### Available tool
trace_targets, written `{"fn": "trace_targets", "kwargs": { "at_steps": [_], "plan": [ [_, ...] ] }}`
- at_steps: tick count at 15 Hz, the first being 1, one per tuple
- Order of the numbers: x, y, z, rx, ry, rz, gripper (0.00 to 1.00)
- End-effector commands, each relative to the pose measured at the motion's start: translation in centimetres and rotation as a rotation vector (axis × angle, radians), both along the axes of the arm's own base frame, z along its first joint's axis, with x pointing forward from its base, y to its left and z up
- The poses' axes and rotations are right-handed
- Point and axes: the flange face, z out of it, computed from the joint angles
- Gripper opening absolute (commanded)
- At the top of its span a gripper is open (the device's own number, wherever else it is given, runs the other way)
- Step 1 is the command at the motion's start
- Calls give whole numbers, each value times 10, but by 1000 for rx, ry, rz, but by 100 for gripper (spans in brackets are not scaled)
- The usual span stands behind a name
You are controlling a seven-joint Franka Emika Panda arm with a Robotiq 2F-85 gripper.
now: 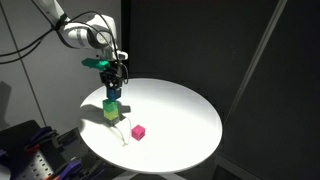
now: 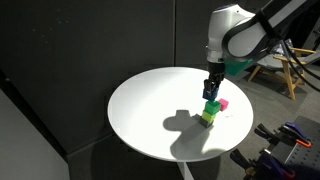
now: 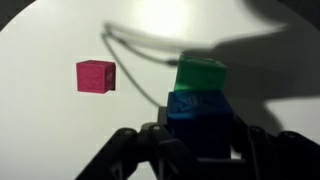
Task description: Pick up the blue block and put it on the pink block
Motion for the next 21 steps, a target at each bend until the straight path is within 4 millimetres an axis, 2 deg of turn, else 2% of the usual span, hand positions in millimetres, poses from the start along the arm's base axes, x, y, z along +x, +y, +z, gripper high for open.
{"fn": "trace_targets", "kwargs": {
  "at_steps": [1, 9, 16, 21],
  "plan": [
    [3, -5, 25, -24, -16, -4, 32],
    [-3, -27, 59, -78, -17, -69, 32],
    [-8, -64, 80, -97, -31, -163, 32],
    [-9, -93, 85, -74, -50, -218, 32]
  ]
}}
